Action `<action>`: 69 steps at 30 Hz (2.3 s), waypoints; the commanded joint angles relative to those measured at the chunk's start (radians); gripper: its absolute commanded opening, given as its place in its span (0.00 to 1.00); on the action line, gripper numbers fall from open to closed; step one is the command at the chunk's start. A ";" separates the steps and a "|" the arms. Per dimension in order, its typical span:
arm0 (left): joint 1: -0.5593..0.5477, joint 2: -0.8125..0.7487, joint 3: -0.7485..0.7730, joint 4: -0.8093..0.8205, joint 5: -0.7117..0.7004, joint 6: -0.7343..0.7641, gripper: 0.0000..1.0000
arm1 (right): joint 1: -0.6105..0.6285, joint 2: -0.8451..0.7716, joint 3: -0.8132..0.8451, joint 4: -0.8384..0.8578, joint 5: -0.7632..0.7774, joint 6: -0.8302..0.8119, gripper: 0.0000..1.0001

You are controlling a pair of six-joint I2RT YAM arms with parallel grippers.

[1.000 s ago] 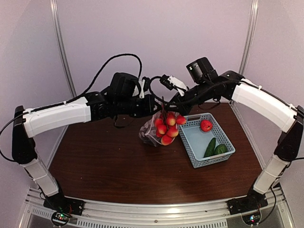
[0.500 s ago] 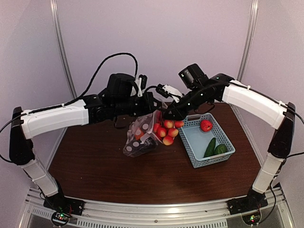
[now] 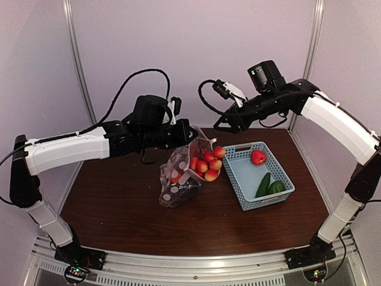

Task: Place the food in the zip-top bag and seal the zipper
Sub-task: Place the fake fruit in the zipper food storage bag, then adjust the fake fruit in the zipper food storage bag.

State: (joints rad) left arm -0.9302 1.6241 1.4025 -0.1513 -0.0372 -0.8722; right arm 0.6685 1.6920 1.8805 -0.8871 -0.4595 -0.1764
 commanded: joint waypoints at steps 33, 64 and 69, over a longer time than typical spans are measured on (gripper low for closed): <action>0.009 -0.141 -0.227 0.264 -0.099 -0.147 0.00 | 0.016 0.019 -0.445 0.252 -0.291 0.097 0.57; 0.007 -0.136 -0.254 0.352 -0.064 -0.234 0.00 | 0.031 0.109 -0.408 0.443 -0.347 0.258 0.45; 0.006 -0.153 -0.271 0.373 -0.070 -0.244 0.00 | 0.029 0.055 -0.453 0.474 -0.331 0.256 0.51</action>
State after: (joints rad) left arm -0.9257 1.4891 1.1408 0.1081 -0.1242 -1.0966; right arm 0.6964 1.7931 1.4590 -0.4606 -0.7975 0.0700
